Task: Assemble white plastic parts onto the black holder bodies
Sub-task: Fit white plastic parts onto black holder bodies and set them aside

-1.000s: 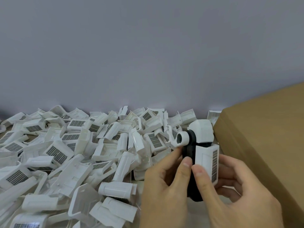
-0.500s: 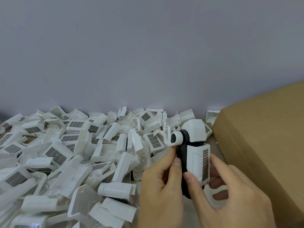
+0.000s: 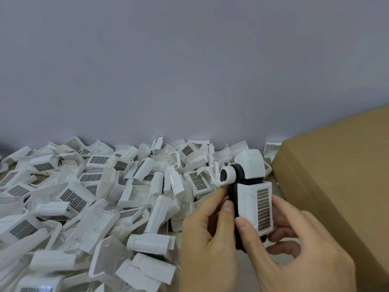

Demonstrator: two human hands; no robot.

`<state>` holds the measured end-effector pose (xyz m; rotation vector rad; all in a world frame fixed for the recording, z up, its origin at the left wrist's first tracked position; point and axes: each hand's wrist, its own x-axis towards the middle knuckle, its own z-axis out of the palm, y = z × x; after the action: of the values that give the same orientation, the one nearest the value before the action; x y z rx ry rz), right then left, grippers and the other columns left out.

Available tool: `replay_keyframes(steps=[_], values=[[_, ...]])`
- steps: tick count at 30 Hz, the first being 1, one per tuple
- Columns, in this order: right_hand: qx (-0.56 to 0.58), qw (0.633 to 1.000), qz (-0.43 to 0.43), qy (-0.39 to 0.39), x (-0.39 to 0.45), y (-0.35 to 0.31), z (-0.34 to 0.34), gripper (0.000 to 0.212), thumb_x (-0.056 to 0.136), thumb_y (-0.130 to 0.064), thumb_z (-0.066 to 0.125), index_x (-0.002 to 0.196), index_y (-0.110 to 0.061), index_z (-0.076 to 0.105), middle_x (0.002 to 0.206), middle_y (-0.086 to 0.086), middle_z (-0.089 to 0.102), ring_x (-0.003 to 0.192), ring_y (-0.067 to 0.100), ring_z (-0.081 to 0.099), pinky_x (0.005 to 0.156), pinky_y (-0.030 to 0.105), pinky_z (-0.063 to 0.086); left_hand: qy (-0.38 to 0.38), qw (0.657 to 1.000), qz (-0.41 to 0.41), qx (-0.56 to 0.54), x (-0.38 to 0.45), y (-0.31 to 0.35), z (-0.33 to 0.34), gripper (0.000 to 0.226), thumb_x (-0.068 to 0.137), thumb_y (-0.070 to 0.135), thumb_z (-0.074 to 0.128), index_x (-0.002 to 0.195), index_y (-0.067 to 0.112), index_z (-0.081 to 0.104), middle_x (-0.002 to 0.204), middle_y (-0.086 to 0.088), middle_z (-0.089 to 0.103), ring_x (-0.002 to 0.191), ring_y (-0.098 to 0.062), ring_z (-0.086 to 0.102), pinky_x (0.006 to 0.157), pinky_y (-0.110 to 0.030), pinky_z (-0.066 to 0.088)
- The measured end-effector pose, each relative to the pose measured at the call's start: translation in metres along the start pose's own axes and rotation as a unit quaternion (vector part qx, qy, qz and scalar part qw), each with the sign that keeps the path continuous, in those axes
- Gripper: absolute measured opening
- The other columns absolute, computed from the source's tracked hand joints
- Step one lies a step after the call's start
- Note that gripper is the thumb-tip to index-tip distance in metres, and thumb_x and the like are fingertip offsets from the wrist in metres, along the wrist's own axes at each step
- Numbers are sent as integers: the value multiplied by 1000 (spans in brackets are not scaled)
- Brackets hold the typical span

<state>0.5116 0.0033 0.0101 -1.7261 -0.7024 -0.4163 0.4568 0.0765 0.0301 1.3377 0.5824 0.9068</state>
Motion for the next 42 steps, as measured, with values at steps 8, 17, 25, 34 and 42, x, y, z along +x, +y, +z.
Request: replay_keyframes(steps=[8,17,25,34,42], values=[[-49,995,-63,-65,3,0,-6,59,68,-61,56,110,-25,77,60,-12,51,65,6,51,64,5,43,22,1000,1,6,1,-4,-7,51,96,-1,57,79,42,78,91,15,79,90,2,73,68,-7,52],[-64,992,-98,-49,4,-2,-6,59,73,-56,59,111,-15,77,62,-8,41,64,8,44,69,-4,35,0,1000,12,-9,-1,-1,-5,59,94,-3,58,74,47,79,79,6,78,65,4,67,52,-9,48],[-49,994,-82,-62,2,-2,-2,54,75,-57,56,112,-23,77,62,-8,44,63,9,47,62,8,43,-28,999,23,-18,-2,-4,-7,27,65,48,76,91,45,79,93,3,79,84,-9,75,64,-14,54],[118,988,96,-10,2,-13,-3,30,77,-60,54,84,-41,77,77,-12,68,68,7,63,60,14,46,-30,999,9,-36,-2,-10,-8,59,55,55,72,101,19,80,92,-8,79,87,-22,75,70,-20,55],[264,889,351,-130,14,-16,-17,41,46,-58,64,76,-37,82,77,1,78,77,17,76,69,31,54,-96,995,10,-12,-4,-7,-6,33,66,40,75,97,29,82,89,-11,78,81,-20,74,67,-20,54]])
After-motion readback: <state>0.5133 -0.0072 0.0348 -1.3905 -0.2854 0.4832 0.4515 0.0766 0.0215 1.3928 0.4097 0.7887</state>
